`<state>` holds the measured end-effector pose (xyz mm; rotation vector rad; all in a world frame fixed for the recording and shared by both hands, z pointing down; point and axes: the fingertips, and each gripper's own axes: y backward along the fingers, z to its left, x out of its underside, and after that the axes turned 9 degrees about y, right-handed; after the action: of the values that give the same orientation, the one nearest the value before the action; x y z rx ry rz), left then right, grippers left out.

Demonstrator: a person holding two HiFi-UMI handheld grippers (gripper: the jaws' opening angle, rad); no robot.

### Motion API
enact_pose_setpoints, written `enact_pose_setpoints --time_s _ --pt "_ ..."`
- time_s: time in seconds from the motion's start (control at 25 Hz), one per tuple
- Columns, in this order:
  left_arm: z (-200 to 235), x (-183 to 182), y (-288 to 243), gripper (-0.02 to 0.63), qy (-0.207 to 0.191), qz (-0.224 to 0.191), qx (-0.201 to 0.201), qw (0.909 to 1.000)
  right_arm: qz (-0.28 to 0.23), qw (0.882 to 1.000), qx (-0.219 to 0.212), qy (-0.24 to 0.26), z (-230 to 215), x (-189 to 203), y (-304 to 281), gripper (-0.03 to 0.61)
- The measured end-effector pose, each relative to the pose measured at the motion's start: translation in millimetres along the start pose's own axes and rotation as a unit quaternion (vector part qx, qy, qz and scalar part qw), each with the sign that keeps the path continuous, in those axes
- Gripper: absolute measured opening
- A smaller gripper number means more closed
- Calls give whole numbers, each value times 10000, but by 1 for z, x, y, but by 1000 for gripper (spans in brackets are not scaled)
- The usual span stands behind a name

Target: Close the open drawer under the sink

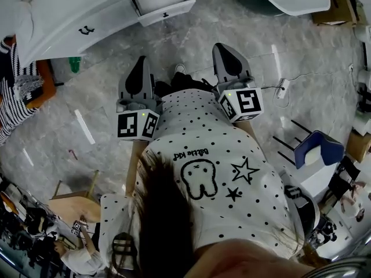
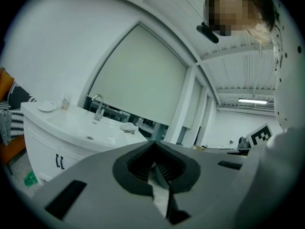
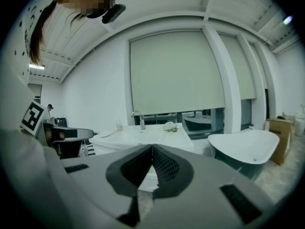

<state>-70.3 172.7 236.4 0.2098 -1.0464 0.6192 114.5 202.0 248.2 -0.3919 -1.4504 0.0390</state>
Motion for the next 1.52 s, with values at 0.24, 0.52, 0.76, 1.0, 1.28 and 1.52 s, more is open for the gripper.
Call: enact_pose_setpoints --time_s 0.24,0.52,0.76,1.0,1.28,1.52 --pt "-12 6 -12 7 15 -33 -22 10000 -126 9999 -37 10 -19 -2 -3 12" --pt "-13 1 -27 6 3 17 -46 10000 -102 9999 -70 -17 -30 -6 -16 12" --pt "0 3 -45 6 137 121 -78 9998 74 9998 -162 2 -31 0 -39 13" --pt "24 -6 -96 6 206 274 36 9994 319 9993 -153 75 -42 2 -92 12" --pt "65 -51 -147 6 273 251 66 9993 430 9989 -139 119 -45 -29 -162 12" --pt "81 -61 -185 6 197 375 179 9989 346 9994 -66 57 -55 -37 -196 12"
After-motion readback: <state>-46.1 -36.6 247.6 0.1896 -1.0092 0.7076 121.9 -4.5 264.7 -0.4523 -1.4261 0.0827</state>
